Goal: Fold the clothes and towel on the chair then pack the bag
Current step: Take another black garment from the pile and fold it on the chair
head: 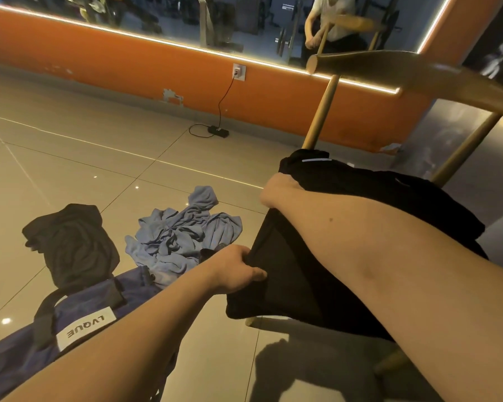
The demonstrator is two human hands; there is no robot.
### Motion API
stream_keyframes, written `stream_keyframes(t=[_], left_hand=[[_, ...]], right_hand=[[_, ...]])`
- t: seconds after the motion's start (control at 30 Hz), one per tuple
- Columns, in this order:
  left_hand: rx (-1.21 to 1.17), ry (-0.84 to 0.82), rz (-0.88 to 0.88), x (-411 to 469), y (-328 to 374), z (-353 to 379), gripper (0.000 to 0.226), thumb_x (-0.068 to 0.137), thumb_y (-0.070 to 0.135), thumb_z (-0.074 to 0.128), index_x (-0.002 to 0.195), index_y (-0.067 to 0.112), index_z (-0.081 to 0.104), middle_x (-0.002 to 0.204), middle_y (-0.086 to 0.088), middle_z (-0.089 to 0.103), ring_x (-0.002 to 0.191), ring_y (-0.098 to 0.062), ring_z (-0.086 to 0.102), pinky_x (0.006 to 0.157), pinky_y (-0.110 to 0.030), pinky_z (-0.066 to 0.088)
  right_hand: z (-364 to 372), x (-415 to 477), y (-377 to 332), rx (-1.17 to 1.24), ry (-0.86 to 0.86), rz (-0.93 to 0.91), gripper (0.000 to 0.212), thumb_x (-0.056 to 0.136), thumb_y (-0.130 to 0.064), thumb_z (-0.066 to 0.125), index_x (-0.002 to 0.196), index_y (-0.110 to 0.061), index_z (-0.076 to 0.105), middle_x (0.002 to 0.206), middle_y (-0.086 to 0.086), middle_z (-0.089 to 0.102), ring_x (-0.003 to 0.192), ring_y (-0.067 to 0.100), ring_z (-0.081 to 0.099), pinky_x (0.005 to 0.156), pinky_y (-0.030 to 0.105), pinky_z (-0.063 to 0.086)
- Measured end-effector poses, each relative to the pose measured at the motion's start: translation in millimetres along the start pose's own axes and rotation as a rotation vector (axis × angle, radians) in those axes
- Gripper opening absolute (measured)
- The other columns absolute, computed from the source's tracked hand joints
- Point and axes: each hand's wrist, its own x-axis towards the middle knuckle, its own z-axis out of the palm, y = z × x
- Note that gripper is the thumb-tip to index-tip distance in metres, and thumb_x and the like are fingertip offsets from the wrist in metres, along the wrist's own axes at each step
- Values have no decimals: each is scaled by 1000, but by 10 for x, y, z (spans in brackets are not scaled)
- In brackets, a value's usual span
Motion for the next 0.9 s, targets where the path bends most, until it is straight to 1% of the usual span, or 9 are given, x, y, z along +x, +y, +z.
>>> stream_keyframes(t=[0.13, 0.23, 0.3, 0.37, 0.47, 0.7, 0.8, 0.83, 0.9], left_hand=[[-5, -5, 45, -146, 73, -8, 13, 94, 27, 71, 100, 19, 62, 83, 4, 65, 66, -8, 65, 59, -18, 52], [-4, 8, 71, -245, 155, 43, 30, 90, 29, 75, 115, 19, 61, 101, 3, 70, 90, -13, 71, 79, -27, 60], [148, 49, 111, -330, 247, 141, 29, 90, 27, 73, 113, 24, 56, 101, 7, 65, 92, -11, 65, 75, -21, 53], [291, 138, 154, -413, 372, 287, 28, 91, 24, 69, 114, 27, 53, 100, 10, 60, 90, -10, 59, 72, -18, 45], [466, 223, 183, -488, 613, 528, 37, 94, 19, 63, 128, 26, 51, 109, 7, 57, 95, -14, 57, 77, -27, 45], [755, 210, 131, -445, 1169, 1190, 43, 99, 22, 59, 138, 17, 43, 125, -7, 56, 109, -29, 63, 86, -41, 51], [819, 167, 119, -363, 1305, 1476, 45, 96, 19, 66, 135, 13, 44, 120, -9, 61, 106, -29, 65, 77, -37, 47], [825, 153, 111, -329, 1328, 1566, 45, 95, 17, 67, 133, 11, 44, 118, -8, 62, 105, -28, 66, 75, -35, 45], [812, 131, 75, -246, 1337, 1729, 49, 94, 12, 69, 136, 10, 43, 120, -8, 62, 106, -26, 65, 77, -33, 46]], right_hand=[[-149, 38, 154, 404, 1, 92, 19, 96, -11, 58, 111, -1, 64, 98, 12, 65, 88, 27, 69, 79, 32, 59], [-319, -8, 334, 905, -62, 303, 22, 105, -16, 46, 112, 1, 58, 89, 12, 61, 69, 23, 60, 72, 28, 55], [-409, -44, 520, 1188, -91, 403, 19, 104, -15, 46, 115, -5, 59, 103, 12, 64, 80, 24, 62, 69, 29, 59], [-485, -89, 719, 1324, -118, 354, 21, 99, -8, 50, 119, -9, 59, 118, 14, 63, 98, 30, 66, 56, 34, 60], [-575, -197, 1016, 1486, -163, 350, 12, 100, -4, 47, 99, -10, 58, 121, 17, 63, 112, 34, 65, 62, 37, 58], [-594, -169, 1735, 1495, -137, 375, 20, 100, -4, 50, 89, -18, 58, 129, 19, 61, 117, 35, 63, 95, 50, 56], [-524, -87, 1981, 1257, -82, 326, 26, 103, -8, 45, 124, -7, 61, 143, 20, 52, 129, 36, 54, 102, 40, 51], [-480, -64, 2048, 1170, -44, 337, 34, 104, -10, 43, 136, -3, 55, 141, 20, 53, 128, 34, 55, 100, 38, 49], [-411, -48, 2135, 1034, 41, 345, 35, 106, -13, 43, 138, -6, 55, 128, 13, 60, 116, 29, 60, 100, 35, 50]])
